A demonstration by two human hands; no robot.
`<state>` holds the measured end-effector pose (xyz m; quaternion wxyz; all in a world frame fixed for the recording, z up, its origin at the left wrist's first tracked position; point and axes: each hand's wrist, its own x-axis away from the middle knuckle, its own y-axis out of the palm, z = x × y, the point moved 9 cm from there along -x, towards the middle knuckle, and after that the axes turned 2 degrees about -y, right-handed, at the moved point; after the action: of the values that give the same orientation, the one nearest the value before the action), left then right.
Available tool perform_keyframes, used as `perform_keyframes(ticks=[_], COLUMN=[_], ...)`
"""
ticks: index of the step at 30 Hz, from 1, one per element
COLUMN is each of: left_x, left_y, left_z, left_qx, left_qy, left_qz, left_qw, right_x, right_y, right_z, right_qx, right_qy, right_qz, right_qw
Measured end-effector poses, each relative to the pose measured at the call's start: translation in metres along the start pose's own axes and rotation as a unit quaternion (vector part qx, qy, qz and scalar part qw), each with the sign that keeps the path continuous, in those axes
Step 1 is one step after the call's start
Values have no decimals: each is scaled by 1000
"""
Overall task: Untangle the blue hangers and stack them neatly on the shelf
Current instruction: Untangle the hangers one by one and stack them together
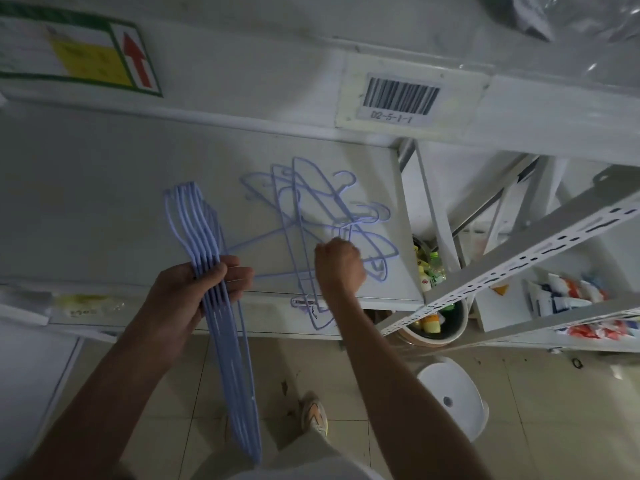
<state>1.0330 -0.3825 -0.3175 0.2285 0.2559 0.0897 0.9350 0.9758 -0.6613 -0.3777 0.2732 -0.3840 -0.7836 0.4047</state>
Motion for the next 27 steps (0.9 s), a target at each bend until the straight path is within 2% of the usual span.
perform_keyframes(ticks=[2,7,12,14,15,16,17,18,19,20,21,23,27], left_x=[0,2,7,7,6,5,5,5,6,7,8,12,31], left_y=[-1,2,2,3,3,4,4,5,6,7,8,9,7], left_z=[0,-1,-1,2,3,4,5,7,8,10,13,19,37], left_qx=[-6,-26,-31,-30,-27,-24,-20,-18,-16,-14,-13,-15,-8], left_qy=[-2,4,9,10,8,6,7,9,12,16,20,29,52], left_qz=[-5,-9,-14,-11,-10,-8,-6,-3,-1,2,6,16,36], left_qw=[1000,1000,999,999,1000,1000,1000,1000,1000,1000,1000,999,998], right_x=[-24,-62,-73,-72,-71,-66,-58,-49,-39,-32,-25,-9,28], right_y=[-16,1,-2,-2,2,10,19,25,27,27,23,14,0], right_z=[7,24,24,20,16,11,5,-5,-19,-32,-47,-78,-137], right_qx=[16,51,27,-40,-129,-259,-408,-537,-622,-660,-674,-666,-617], right_qy=[2,35,40,39,41,64,108,154,184,193,185,137,40], right_qz=[22,-97,-62,-74,-99,-140,-189,-233,-272,-302,-331,-402,-503], right_qw=[1000,993,997,996,986,953,887,796,711,660,634,613,604])
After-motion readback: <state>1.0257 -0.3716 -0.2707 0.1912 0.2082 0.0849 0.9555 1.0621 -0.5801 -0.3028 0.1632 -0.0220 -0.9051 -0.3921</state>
